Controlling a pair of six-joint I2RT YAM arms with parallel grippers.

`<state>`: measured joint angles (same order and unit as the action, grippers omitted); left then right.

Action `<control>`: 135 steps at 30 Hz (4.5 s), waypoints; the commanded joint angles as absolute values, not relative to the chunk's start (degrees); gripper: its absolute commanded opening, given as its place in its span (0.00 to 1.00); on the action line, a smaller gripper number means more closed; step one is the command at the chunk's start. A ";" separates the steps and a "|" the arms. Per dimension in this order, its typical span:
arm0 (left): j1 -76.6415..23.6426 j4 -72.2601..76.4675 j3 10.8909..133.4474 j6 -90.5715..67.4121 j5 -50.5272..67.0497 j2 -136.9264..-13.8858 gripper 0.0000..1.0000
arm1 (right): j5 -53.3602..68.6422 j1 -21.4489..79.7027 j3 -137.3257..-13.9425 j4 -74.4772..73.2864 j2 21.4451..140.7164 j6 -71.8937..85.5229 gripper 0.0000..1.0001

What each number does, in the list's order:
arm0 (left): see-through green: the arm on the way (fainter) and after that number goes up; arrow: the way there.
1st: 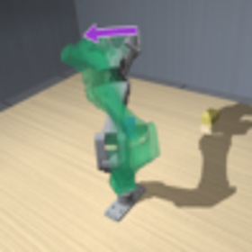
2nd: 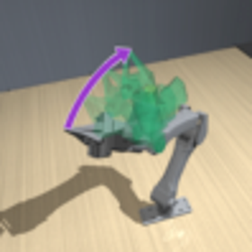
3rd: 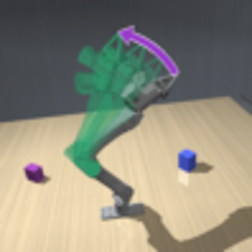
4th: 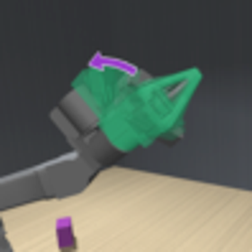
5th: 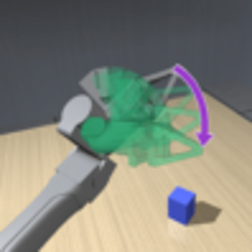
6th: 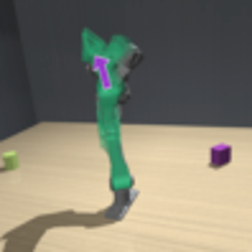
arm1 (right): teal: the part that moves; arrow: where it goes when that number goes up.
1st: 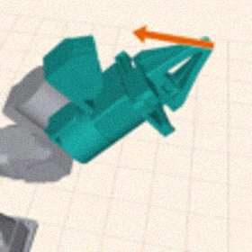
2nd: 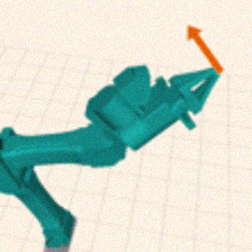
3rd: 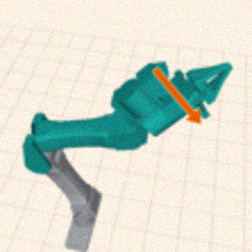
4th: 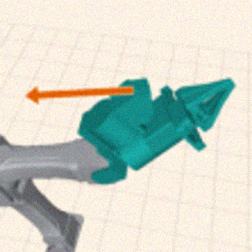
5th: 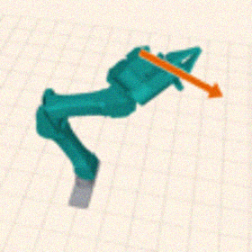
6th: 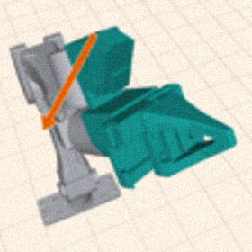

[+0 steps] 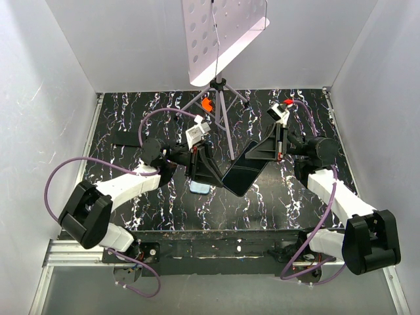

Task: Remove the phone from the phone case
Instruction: Remove the phone case from the phone.

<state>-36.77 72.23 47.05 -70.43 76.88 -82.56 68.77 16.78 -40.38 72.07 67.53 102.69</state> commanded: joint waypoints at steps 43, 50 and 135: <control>-42.54 36.13 41.22 -58.54 39.73 -74.18 0.19 | 34.81 31.81 -43.94 49.31 53.18 80.16 0.01; -46.04 20.69 40.87 -35.22 23.71 -69.54 0.00 | 27.43 32.61 -42.72 47.70 51.76 87.33 0.01; -45.18 28.56 45.53 -71.63 32.87 -67.24 0.35 | 34.36 21.80 -39.82 32.26 48.08 73.92 0.01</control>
